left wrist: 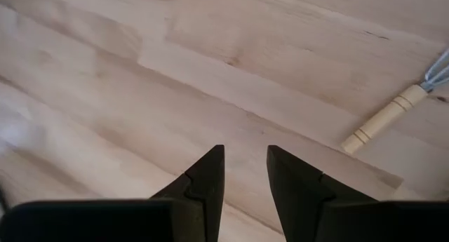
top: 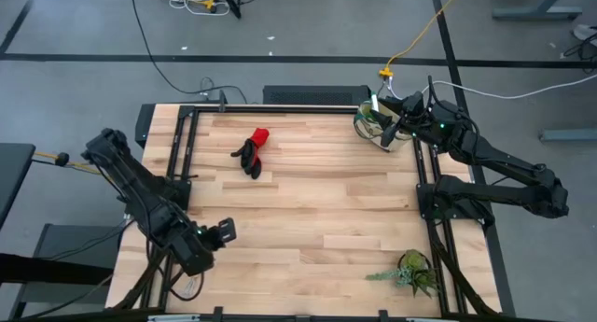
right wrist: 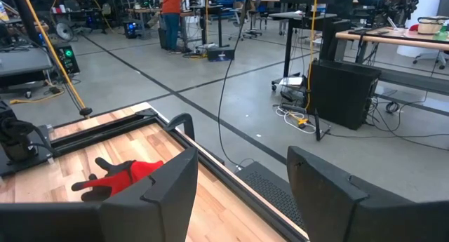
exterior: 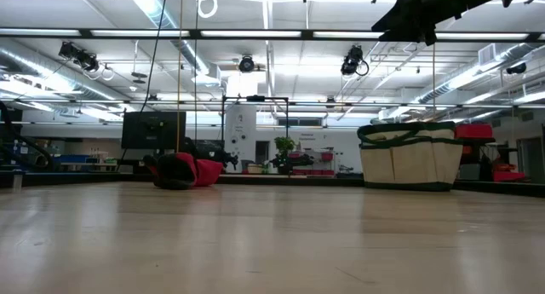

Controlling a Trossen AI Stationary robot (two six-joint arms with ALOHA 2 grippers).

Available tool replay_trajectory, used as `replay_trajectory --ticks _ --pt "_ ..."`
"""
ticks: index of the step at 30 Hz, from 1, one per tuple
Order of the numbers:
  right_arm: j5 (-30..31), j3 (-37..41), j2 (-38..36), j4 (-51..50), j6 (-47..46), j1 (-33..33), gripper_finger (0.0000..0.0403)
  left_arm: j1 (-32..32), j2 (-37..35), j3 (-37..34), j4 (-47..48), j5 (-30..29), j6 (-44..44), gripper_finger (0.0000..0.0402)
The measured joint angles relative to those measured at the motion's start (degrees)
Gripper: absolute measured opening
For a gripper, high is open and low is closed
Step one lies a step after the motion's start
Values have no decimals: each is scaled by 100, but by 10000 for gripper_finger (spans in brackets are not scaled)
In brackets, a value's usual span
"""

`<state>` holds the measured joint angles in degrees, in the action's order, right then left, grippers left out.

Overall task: Pick & Place Garden tools in Gardening bag
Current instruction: Put the brown hand rake into the gardening bag

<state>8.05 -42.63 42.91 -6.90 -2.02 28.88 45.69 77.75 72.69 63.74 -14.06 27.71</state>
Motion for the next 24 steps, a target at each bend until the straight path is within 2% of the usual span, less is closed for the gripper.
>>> replay_trajectory --ticks 7,12,24 --pt "2 0 -2 4 0 0 222 186 363 -1 -4 480 452 115" --pt "0 0 -2 4 0 -1 222 267 642 -1 -111 492 790 115" --pt "2 0 -2 4 0 -1 222 581 1178 -1 -135 474 848 115"
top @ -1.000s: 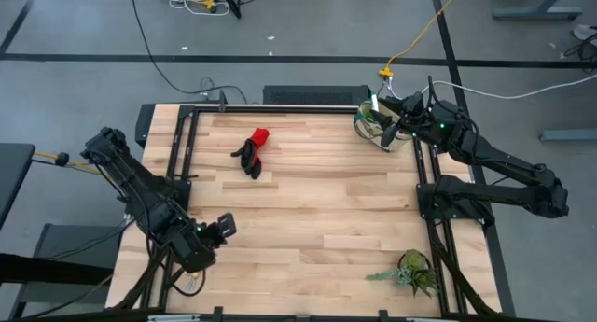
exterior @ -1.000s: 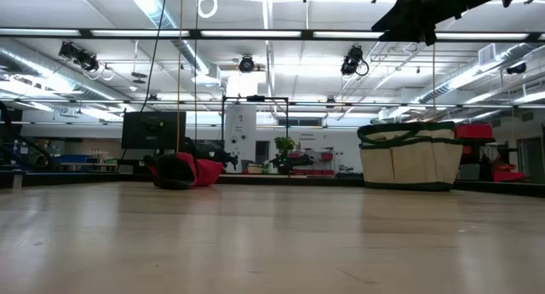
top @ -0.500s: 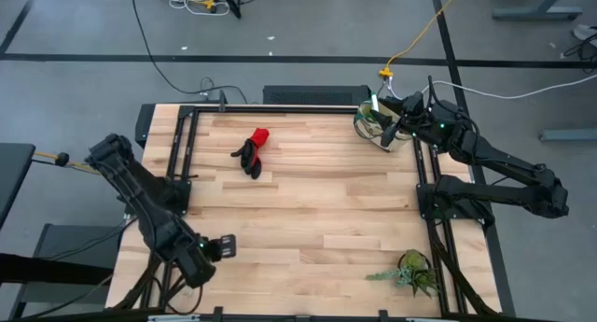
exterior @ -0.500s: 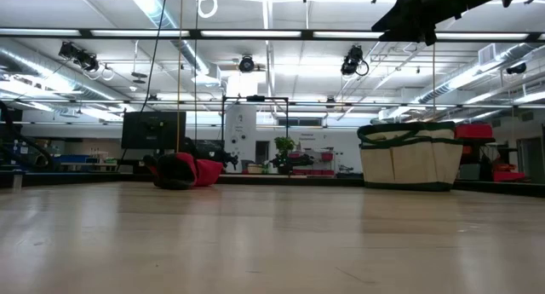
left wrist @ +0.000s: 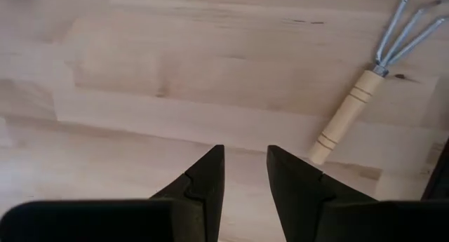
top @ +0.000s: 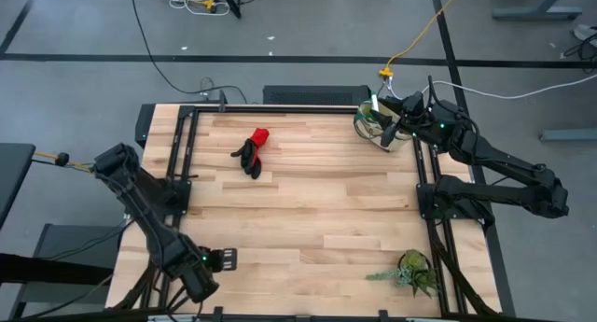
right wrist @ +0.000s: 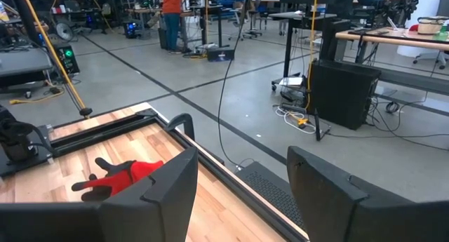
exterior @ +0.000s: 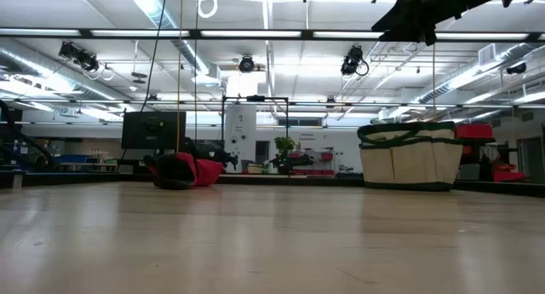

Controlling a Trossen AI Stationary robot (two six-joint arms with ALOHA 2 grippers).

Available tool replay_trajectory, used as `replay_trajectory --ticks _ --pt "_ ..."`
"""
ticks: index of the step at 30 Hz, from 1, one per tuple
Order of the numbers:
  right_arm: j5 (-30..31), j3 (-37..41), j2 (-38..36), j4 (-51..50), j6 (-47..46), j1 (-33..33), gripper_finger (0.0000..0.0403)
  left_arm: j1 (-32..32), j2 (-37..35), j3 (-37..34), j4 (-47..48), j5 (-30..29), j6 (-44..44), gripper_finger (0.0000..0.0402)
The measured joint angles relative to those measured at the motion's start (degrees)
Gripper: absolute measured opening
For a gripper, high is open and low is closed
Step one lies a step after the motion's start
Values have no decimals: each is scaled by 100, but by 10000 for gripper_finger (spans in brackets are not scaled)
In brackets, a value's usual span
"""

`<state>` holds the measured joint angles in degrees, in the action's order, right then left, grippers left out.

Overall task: Pick & Place Garden tools in Gardening bag
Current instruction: Put the brown hand rake into the gardening bag

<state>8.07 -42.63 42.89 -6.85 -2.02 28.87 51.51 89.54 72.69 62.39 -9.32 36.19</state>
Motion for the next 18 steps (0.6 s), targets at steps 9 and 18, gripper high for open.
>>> replay_trajectory --ticks 9,18 --pt "1 0 0 -2 0 1 222 344 348 0 -24 20 395 115" --pt "-1 0 0 -1 1 2 222 706 588 0 10 20 509 115"
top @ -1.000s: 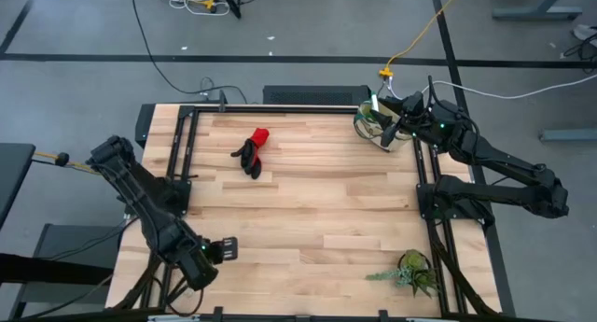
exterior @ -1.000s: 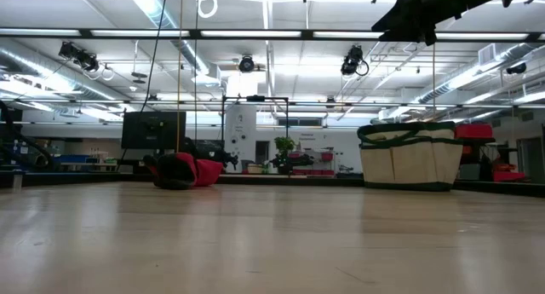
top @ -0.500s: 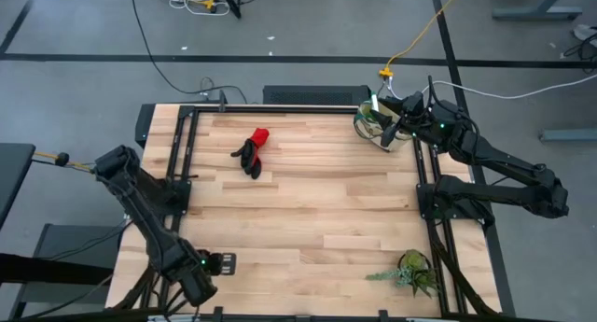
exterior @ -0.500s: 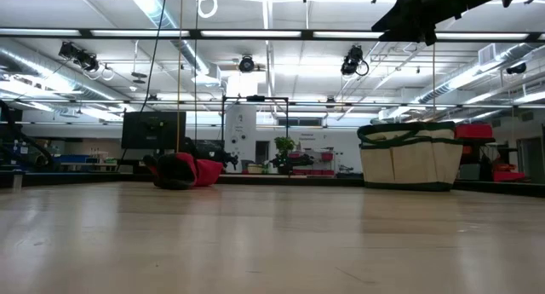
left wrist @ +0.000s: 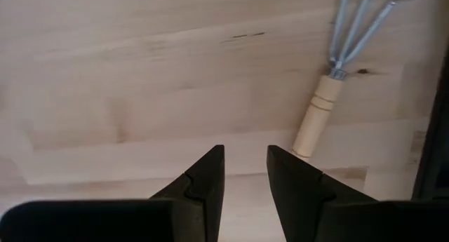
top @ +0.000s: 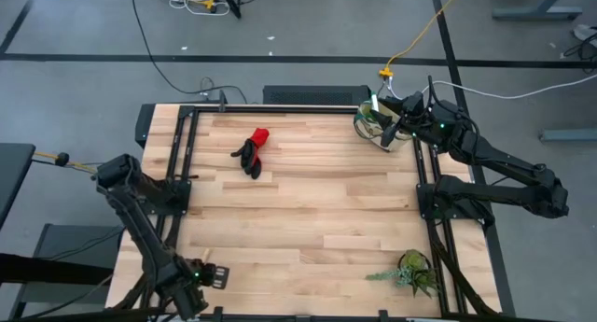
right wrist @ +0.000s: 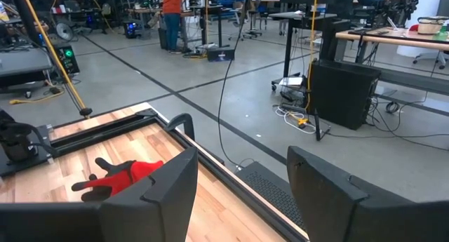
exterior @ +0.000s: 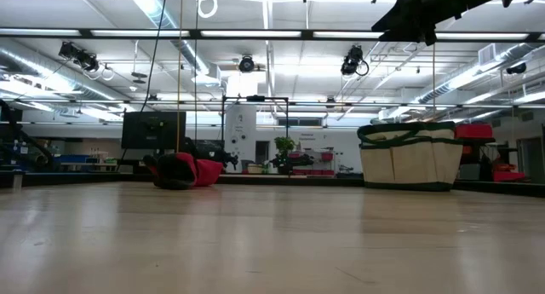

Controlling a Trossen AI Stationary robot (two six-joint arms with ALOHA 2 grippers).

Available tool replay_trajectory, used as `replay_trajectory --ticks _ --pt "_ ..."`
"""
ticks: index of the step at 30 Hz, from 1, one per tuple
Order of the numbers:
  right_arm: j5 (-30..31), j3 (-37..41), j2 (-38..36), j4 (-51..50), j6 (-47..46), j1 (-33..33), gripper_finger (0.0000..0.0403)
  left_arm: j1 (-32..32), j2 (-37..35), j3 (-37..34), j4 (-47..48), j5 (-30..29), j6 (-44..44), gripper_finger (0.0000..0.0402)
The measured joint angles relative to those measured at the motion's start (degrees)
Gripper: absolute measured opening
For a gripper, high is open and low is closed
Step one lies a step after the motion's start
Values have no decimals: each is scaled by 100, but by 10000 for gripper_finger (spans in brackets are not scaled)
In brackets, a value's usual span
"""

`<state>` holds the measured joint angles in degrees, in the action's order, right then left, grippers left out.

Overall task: Pick & Place Garden tools in Gardening bag
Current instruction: Put the brown hand rake into the gardening bag

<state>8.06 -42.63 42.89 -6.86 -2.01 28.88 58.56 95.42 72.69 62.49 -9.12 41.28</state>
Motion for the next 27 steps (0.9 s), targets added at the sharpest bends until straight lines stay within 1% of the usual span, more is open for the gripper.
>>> replay_trajectory --ticks 4,7,10,14,18,27 --pt "0 0 0 0 -1 -2 222 99 -5 0 107 290 380 115" --pt "0 0 0 0 -1 -2 222 97 -7 0 234 468 488 115" --pt "0 0 0 1 0 -1 222 84 -7 0 248 468 528 115" --pt "0 0 0 1 0 -2 222 36 -7 0 248 498 788 115" --pt "2 0 0 1 -1 -2 222 -33 -7 0 259 671 984 115" --pt "0 0 0 -1 1 -2 222 -129 -7 0 357 809 1495 115"
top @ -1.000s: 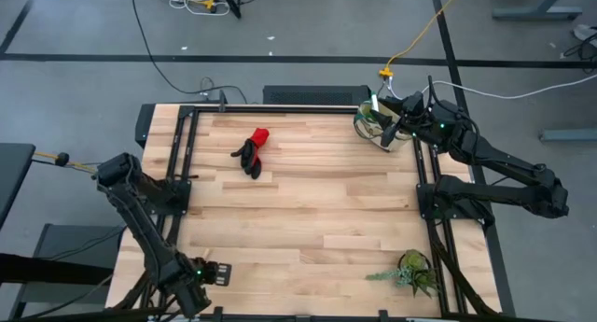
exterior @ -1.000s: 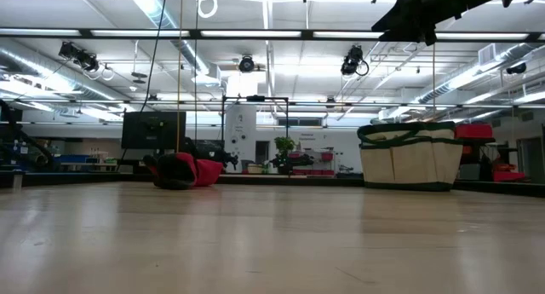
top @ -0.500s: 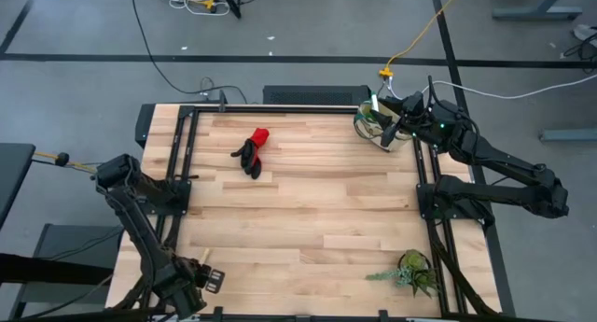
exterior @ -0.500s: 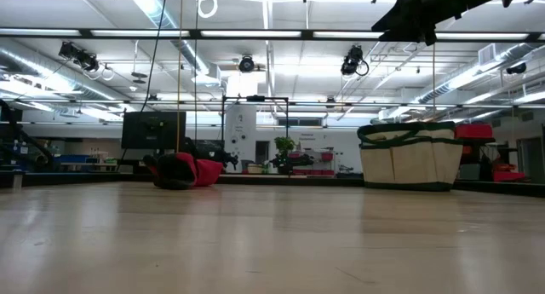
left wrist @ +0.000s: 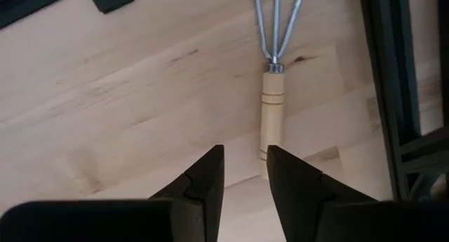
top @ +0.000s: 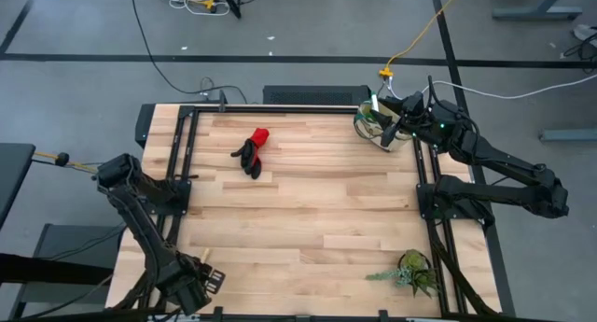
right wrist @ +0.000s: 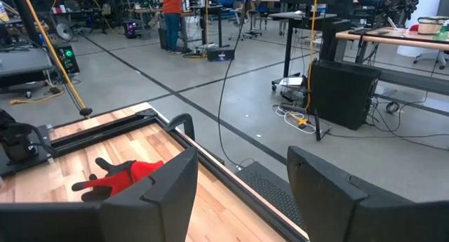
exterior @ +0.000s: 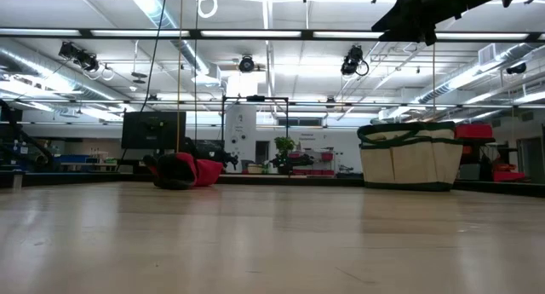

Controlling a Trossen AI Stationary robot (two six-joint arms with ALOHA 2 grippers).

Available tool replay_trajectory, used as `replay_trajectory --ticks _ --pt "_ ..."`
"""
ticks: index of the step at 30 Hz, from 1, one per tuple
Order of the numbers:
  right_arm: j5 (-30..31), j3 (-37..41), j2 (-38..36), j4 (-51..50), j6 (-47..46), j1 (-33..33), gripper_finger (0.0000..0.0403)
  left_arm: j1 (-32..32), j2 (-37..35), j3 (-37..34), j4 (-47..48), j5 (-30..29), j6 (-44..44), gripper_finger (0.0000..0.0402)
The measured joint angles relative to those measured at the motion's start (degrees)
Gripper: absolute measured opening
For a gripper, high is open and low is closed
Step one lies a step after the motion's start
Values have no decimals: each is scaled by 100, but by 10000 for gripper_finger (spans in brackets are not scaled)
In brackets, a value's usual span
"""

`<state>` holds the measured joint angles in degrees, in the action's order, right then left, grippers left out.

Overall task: Pick & Place Garden tools in Gardening bag
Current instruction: Put the brown hand rake into the gardening bag

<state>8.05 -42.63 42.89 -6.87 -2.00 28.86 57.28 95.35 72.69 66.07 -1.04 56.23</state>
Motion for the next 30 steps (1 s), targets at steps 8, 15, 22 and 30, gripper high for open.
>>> replay_trajectory --ticks 8,15,22,30 --pt "2 0 0 2 0 0 222 -24 0 0 82 178 11 115" --pt "1 0 0 0 -1 0 222 -72 -3 0 113 199 58 115" --pt "0 0 0 0 -2 0 222 -92 -7 0 123 203 6 115" --pt "0 0 0 0 -2 0 222 -147 -7 0 124 267 -151 115"
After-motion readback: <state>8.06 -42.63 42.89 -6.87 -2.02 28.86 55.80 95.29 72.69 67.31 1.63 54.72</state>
